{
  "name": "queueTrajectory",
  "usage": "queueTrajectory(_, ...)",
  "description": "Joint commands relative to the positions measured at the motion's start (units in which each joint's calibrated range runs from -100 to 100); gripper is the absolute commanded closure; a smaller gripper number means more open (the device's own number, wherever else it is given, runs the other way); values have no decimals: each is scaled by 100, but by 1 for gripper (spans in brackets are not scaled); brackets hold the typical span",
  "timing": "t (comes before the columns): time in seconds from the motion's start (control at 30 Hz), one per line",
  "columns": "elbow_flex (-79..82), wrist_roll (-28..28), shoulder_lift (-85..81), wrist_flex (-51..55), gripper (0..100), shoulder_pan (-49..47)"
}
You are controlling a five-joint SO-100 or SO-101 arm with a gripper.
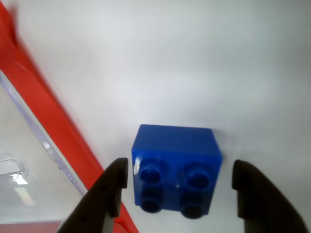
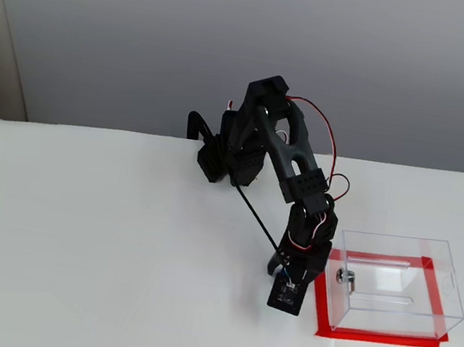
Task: Pick the blue lego brick and place it into the transparent box
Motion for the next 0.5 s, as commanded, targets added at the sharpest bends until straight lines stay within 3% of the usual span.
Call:
queueTrajectory(0.0,-392,17,-58,-55,83,15)
queueTrajectory(0.17,-392,7,-66,-55,90,22)
queueTrajectory(0.47,-383,43,-414,-46,89,29)
